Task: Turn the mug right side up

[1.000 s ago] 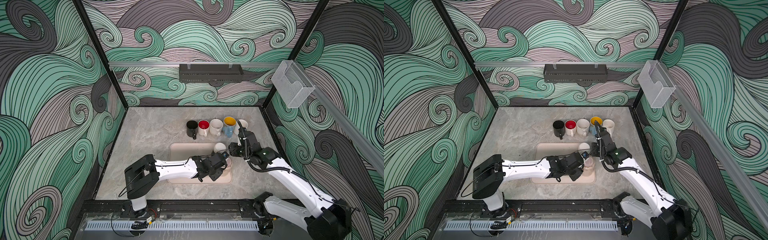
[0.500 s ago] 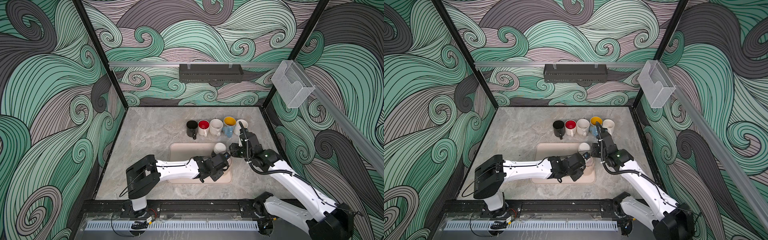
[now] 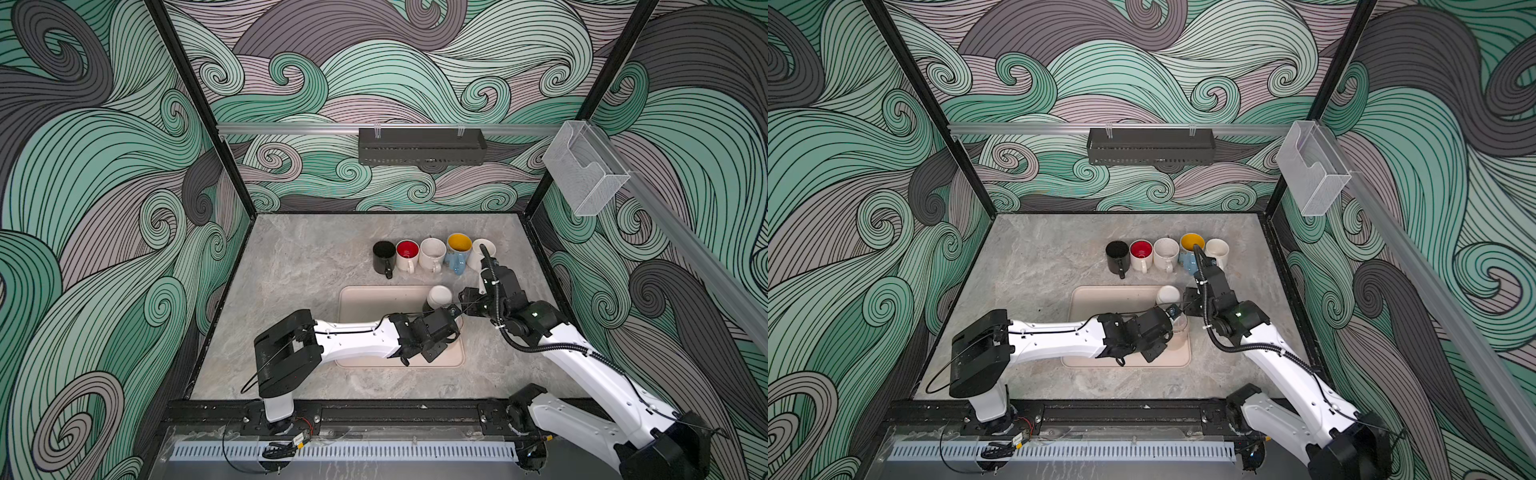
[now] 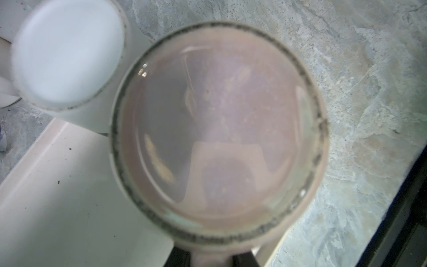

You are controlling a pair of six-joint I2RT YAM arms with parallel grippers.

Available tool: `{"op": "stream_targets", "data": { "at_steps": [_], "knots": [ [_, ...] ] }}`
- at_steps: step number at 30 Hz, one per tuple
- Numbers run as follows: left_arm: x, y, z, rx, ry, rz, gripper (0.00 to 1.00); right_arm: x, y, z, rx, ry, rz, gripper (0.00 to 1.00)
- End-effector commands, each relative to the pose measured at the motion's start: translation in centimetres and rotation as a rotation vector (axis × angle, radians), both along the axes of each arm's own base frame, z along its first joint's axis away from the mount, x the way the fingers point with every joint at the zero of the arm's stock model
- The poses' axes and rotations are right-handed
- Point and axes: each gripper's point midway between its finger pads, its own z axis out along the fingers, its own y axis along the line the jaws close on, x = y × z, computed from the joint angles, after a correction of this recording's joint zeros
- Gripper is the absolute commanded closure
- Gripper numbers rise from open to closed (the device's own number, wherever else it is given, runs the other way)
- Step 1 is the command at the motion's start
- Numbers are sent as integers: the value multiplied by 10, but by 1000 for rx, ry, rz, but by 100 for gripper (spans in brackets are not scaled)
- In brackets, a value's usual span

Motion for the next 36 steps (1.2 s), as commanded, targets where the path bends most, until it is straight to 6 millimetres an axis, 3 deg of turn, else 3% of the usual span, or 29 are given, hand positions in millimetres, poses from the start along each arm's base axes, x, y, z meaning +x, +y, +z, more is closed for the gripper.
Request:
{"op": "stream_targets", "data": {
  "at_steps": [1, 5, 10, 17, 27, 36],
  "knots": [
    [5, -8, 12, -1, -38, 3, 80, -1, 0, 2, 22, -6, -7, 51],
    [6, -7, 14, 5, -46, 9, 84, -1, 1, 2, 18, -6, -3, 51],
    [8, -6, 19, -4, -60, 19, 100, -2, 1, -1, 7, 5, 5, 51],
    [10, -6, 35, -52, -81, 39, 100, -3, 0, -2, -5, 14, 10, 51],
    [12, -7, 50, -92, -106, 47, 100, -20, 27, 0, 59, 79, 170, 52],
    [14, -9, 54, -114, -114, 50, 100, -39, 8, -16, -65, 170, 165, 52]
  ]
}}
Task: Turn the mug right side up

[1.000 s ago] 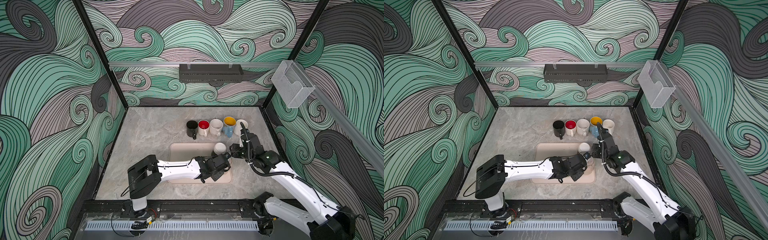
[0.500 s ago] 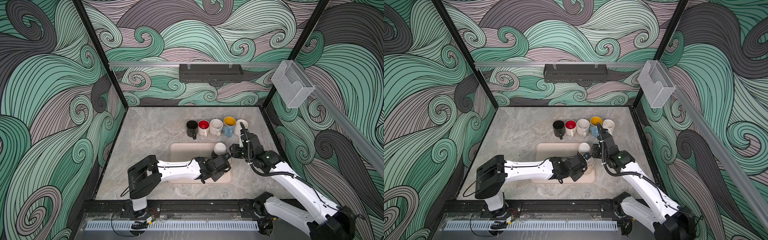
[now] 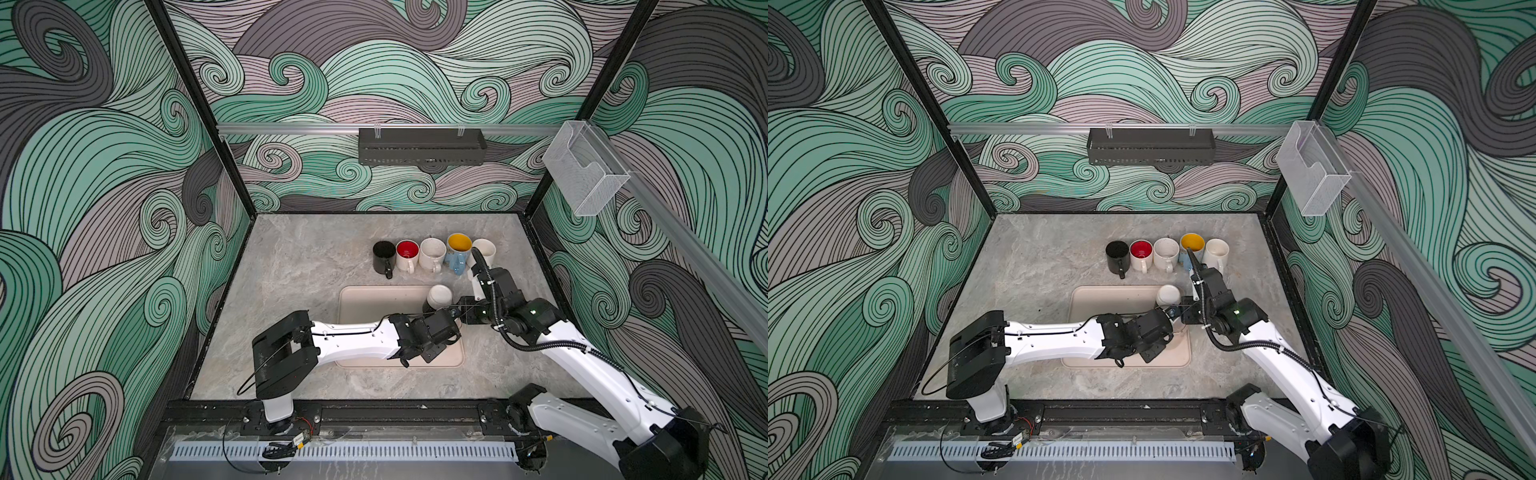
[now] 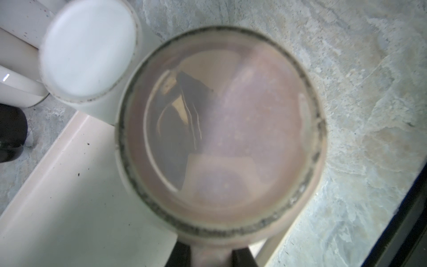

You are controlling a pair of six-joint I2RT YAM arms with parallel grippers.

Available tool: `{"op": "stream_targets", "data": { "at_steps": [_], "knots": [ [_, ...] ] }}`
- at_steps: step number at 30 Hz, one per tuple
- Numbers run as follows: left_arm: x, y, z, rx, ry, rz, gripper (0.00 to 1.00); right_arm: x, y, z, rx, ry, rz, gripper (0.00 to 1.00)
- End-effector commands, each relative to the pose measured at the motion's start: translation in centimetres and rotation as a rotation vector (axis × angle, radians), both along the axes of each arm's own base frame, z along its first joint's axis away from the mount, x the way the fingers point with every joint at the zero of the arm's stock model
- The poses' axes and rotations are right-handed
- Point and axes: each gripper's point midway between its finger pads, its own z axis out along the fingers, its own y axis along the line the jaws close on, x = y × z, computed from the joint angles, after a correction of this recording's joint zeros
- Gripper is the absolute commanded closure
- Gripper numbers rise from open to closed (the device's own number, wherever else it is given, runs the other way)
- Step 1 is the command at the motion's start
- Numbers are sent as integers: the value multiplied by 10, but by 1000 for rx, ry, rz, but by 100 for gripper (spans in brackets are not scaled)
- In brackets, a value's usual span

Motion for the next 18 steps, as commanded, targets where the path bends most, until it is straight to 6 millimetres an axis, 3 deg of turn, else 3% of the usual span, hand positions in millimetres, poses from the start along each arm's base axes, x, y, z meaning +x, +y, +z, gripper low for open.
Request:
{"op": "stream_targets", "data": {
  "at_steps": [1, 8, 18],
  "knots": [
    [12, -15, 45, -143, -81, 30, 100, -10, -7, 4, -38, 12, 12, 51],
    [12, -15, 40, -139, -73, 28, 100, -5, -37, 24, -166, -46, -76, 50],
    [14, -11, 38, -149, -74, 40, 100, -4, -53, 21, -205, -19, -117, 48]
  ]
}}
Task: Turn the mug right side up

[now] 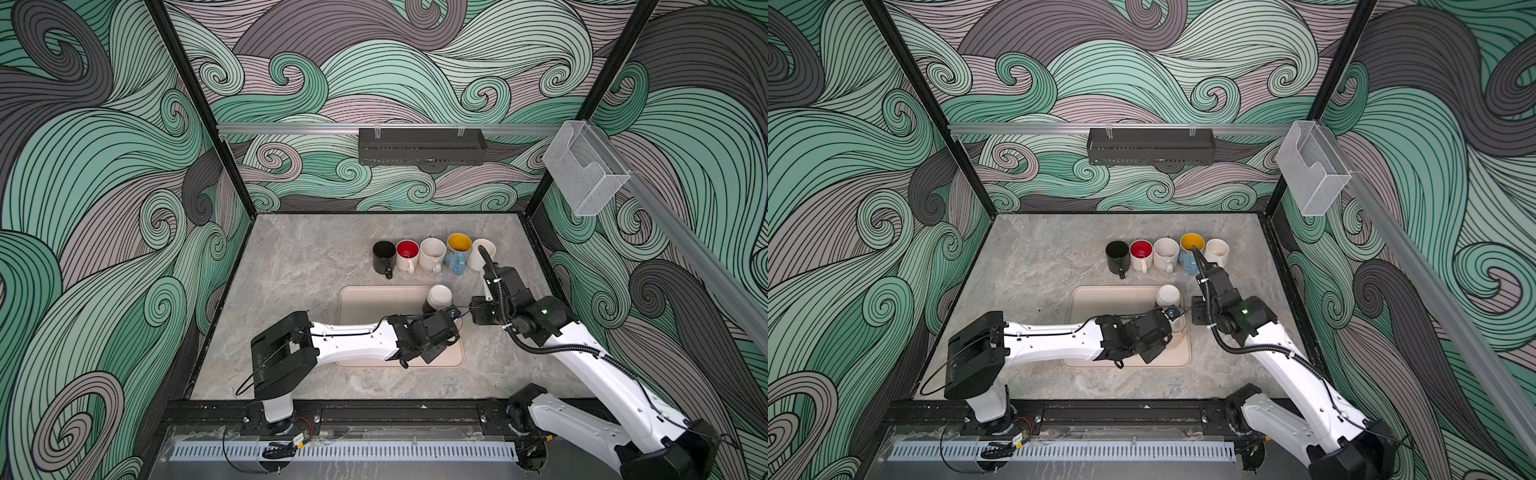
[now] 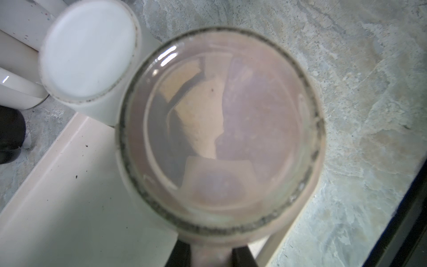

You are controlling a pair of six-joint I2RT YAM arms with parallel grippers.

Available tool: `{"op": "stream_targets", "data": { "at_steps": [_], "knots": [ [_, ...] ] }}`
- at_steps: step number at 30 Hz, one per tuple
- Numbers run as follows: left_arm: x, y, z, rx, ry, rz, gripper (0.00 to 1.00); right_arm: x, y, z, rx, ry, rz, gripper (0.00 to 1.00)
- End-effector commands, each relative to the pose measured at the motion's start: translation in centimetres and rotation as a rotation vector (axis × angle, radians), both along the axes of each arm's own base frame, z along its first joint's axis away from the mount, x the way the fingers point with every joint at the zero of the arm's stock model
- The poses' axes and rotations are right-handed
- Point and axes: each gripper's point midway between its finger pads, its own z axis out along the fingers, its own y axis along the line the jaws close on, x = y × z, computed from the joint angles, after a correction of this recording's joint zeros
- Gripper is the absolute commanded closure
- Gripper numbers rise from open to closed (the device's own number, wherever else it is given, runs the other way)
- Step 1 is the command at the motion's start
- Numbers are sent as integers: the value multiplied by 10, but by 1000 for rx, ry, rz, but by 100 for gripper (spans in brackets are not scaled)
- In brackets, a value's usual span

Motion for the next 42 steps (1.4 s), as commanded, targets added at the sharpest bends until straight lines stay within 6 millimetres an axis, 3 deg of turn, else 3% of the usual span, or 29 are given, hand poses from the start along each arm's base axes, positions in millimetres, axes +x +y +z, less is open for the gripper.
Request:
{"op": "stream_targets", "data": {
  "at_steps": [1, 9, 19, 28, 32, 37, 42],
  "knots": [
    [13, -11, 40, -132, -65, 41, 100, -1, -15, 4, -53, 6, -30, 48],
    [14, -8, 41, -147, -70, 41, 100, -3, -30, 2, -47, 11, -90, 48],
    [9, -6, 65, -226, -76, 22, 100, 4, -22, -3, 12, -10, -105, 48],
    [3, 16, 115, -274, -118, 14, 100, 10, -21, 0, 30, -36, -117, 49],
    [-2, 38, 158, -349, -173, 18, 100, 12, -18, 11, 68, -81, -119, 49],
    [-4, 68, 214, -568, -206, 31, 100, 14, 8, 29, 243, -164, -56, 48],
    [4, 110, 259, -907, -134, 68, 100, 14, 54, 58, 522, -238, 90, 48]
  ]
}}
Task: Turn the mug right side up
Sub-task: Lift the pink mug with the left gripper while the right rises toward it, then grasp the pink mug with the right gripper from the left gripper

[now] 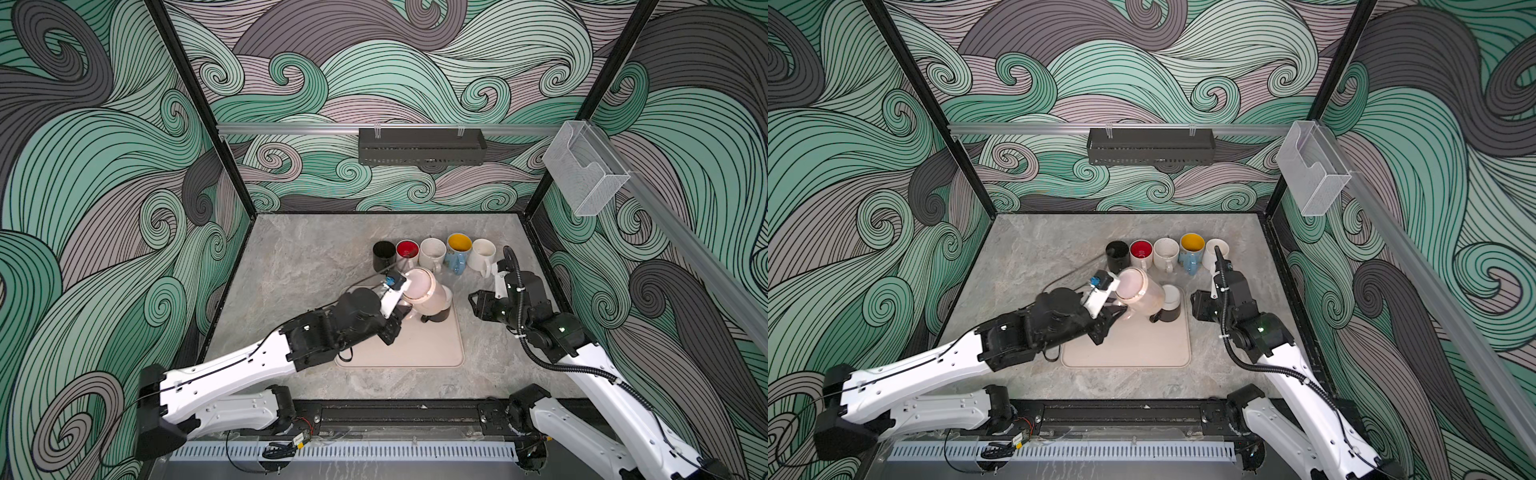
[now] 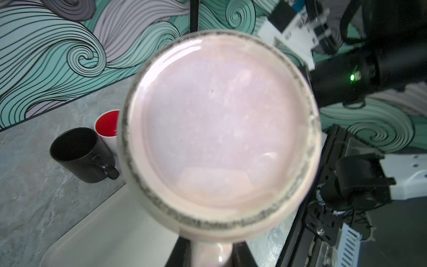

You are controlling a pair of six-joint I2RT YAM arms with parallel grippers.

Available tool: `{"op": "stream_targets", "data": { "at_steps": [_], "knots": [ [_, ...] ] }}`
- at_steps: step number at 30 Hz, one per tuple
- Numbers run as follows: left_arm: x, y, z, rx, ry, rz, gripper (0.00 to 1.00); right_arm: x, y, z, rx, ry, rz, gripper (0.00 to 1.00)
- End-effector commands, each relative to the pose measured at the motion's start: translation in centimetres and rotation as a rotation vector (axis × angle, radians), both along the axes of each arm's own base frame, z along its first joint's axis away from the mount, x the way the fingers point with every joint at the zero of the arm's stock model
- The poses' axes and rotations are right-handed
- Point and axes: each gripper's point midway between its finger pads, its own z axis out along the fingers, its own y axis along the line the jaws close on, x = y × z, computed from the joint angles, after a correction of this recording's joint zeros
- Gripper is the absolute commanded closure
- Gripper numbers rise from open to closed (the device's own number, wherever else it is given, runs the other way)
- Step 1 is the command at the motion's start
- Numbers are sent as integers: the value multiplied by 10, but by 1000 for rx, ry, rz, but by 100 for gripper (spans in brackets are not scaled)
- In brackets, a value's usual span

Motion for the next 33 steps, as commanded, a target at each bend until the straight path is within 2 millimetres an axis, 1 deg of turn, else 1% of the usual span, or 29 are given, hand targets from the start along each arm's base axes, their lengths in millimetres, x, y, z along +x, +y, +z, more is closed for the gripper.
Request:
{"op": "stream_targets", "data": {
  "at_steps": [1, 3, 8, 11, 15, 19, 23, 33],
  "knots": [
    [6, 14, 71, -368, -9, -28, 100, 2, 42, 31, 241, -80, 143, 48],
    [12, 30, 82, -481, 15, -22, 100, 1, 57, 45, 331, -106, 203, 48],
    [20, 56, 99, -721, 72, -51, 100, -6, 89, 87, 583, -191, 353, 48],
    [26, 63, 104, -843, 114, -79, 100, -12, 103, 111, 712, -232, 438, 49],
    [33, 64, 106, -970, 165, -134, 100, -23, 122, 135, 810, -260, 547, 49],
    [40, 63, 105, -1037, 204, -166, 100, -36, 145, 147, 846, -254, 632, 47],
    [43, 61, 105, -1059, 214, -184, 100, -39, 163, 151, 866, -220, 666, 47],
    [44, 59, 104, -1069, 228, -197, 100, -29, 185, 156, 891, -209, 688, 49]
  ]
}}
